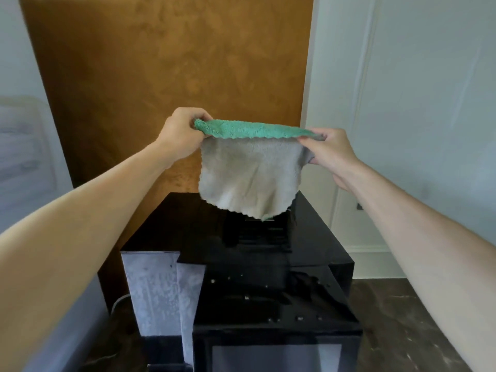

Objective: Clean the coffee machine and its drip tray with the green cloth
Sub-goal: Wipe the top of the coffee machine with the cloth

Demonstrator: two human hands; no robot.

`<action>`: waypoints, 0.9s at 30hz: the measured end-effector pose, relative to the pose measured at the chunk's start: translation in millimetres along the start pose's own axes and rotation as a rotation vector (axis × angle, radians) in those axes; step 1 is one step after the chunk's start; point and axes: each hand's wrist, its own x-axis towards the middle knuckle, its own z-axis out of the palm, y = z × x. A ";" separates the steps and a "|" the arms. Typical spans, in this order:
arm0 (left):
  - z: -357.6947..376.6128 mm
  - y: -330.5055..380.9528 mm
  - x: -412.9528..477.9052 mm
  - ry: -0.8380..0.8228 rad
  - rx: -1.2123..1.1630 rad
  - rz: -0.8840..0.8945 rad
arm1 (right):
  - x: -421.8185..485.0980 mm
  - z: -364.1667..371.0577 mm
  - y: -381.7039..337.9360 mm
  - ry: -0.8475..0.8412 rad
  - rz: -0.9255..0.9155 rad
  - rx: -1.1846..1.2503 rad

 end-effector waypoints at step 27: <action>-7.3 -14.7 -173.6 -0.606 0.096 -0.302 | -132.3 -58.5 34.2 -0.755 0.188 -0.166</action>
